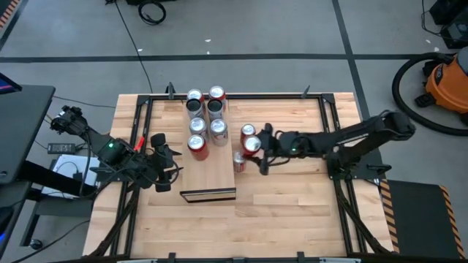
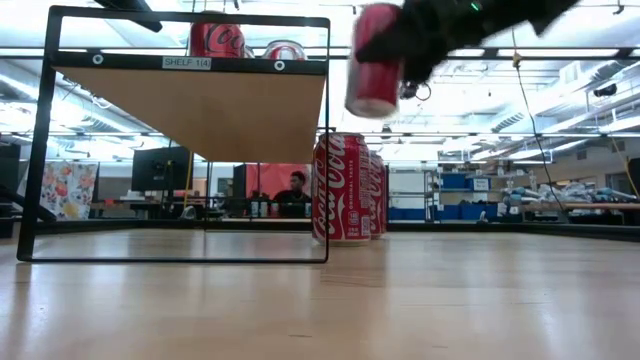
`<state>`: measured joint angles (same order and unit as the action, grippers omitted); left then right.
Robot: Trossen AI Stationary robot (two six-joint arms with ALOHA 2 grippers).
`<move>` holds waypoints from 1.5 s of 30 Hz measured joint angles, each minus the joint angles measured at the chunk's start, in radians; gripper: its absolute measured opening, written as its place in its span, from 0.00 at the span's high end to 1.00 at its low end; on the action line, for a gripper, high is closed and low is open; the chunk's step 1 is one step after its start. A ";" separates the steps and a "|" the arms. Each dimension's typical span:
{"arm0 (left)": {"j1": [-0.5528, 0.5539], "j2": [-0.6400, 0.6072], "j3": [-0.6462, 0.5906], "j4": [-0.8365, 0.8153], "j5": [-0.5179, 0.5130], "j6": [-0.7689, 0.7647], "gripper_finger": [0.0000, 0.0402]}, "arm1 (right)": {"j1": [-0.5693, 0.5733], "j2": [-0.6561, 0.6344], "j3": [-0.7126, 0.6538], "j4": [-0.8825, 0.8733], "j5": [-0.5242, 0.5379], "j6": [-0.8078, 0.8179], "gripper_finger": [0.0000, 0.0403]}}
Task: Place canned beverage on shelf
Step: Put the red and black soda can on the shelf and align it with the other red and black soda can
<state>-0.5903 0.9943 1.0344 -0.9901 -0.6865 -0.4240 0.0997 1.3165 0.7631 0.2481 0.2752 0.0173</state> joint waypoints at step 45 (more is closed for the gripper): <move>0.005 -0.016 -0.143 0.002 -0.123 -0.081 0.42 | -0.082 0.458 0.507 -0.153 -0.209 -0.142 0.11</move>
<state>-0.5858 0.9788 0.8913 -0.9881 -0.8097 -0.5052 0.0174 1.7744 1.2697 0.0952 0.0666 -0.1249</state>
